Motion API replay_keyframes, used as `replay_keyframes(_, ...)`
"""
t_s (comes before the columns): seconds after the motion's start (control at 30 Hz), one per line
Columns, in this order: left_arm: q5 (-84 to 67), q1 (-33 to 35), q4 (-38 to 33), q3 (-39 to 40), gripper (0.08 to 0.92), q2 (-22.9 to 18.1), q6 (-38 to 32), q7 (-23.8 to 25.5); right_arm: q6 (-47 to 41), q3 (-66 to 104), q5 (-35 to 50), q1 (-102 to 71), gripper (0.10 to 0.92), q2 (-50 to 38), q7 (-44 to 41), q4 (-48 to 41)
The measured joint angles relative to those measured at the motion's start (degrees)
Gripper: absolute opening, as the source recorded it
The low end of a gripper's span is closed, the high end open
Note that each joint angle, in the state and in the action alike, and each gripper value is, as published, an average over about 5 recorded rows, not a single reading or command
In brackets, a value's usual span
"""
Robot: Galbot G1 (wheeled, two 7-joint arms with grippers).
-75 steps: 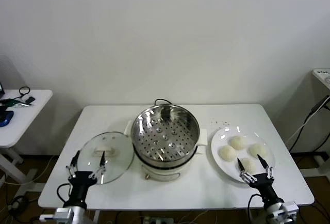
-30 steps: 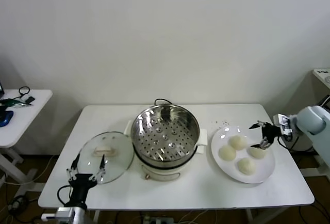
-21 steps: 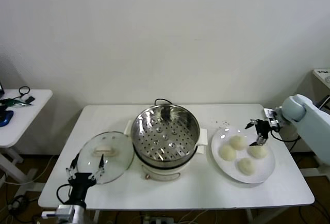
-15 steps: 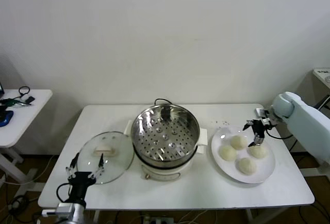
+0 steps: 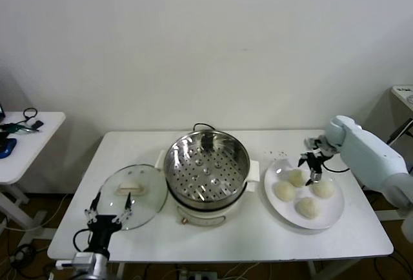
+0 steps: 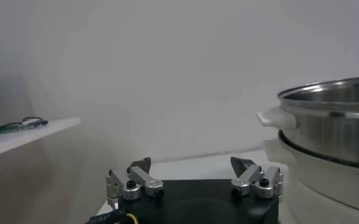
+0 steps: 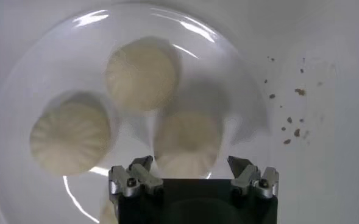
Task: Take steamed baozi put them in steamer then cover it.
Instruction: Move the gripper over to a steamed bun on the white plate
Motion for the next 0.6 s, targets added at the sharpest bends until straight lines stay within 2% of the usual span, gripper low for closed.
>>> replay_keyframes(0.3,0.00,-0.02,0.80,0.14,0.823,-0.21,0.11,-0.20,0.86,-0.91,-0.29,0.23,0.815,1.49,-0.38,-1.87)
replay_keyframes(0.6,-0.23,0.41,1.10,-0.06,0.823,-0.62,-0.26,-0.53,1.23,-1.49,0.19,0.41,0.726,1.66,-0.51,-2.51)
